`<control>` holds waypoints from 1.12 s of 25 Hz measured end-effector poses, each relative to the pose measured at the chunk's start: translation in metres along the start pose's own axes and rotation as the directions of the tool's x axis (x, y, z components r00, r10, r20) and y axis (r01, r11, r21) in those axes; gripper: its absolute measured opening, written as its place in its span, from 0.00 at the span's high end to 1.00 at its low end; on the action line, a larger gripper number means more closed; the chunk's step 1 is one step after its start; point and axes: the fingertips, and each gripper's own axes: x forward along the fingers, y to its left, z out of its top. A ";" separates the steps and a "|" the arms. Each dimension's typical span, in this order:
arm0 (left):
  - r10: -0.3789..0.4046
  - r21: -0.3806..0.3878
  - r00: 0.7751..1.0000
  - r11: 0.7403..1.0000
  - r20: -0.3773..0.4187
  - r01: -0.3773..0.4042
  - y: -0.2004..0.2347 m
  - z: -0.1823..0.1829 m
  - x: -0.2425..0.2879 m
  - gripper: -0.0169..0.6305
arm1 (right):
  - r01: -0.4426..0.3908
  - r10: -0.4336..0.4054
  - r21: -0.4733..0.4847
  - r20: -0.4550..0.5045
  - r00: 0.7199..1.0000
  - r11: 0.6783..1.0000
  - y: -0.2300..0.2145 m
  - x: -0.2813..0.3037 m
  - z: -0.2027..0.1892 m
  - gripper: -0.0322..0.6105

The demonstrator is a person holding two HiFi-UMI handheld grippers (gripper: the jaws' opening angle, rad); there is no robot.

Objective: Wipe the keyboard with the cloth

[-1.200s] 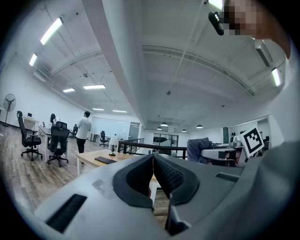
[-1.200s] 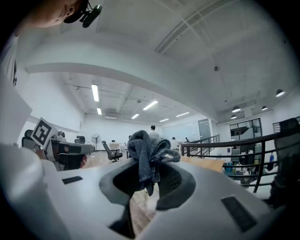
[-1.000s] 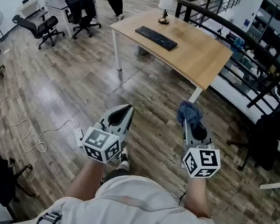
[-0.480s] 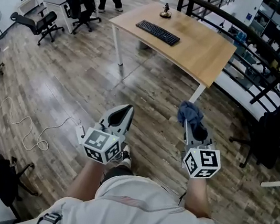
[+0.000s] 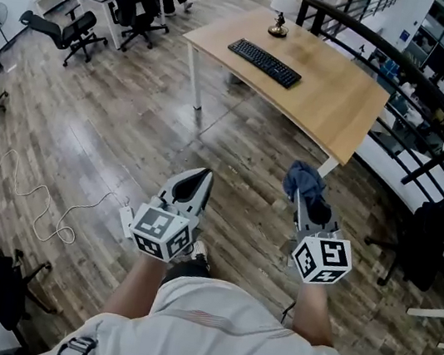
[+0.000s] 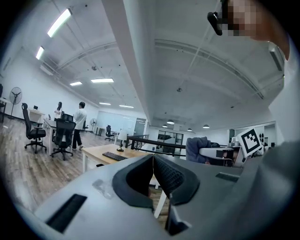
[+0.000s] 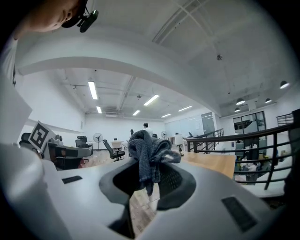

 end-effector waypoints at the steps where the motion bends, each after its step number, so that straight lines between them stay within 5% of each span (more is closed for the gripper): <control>1: -0.002 0.002 1.000 1.000 0.002 0.002 0.012 0.004 0.007 0.95 | -0.001 0.001 -0.003 0.004 1.000 1.000 0.001 0.015 0.003 0.75; 15: -0.001 0.022 1.000 1.000 0.014 0.001 0.169 0.051 0.070 0.95 | -0.040 0.040 0.018 0.005 0.999 0.999 0.037 0.191 0.024 0.75; 28: 0.080 -0.004 0.997 0.997 0.013 -0.079 0.254 0.061 0.126 0.95 | -0.131 0.132 0.021 -0.035 0.991 0.991 0.030 0.312 0.025 0.75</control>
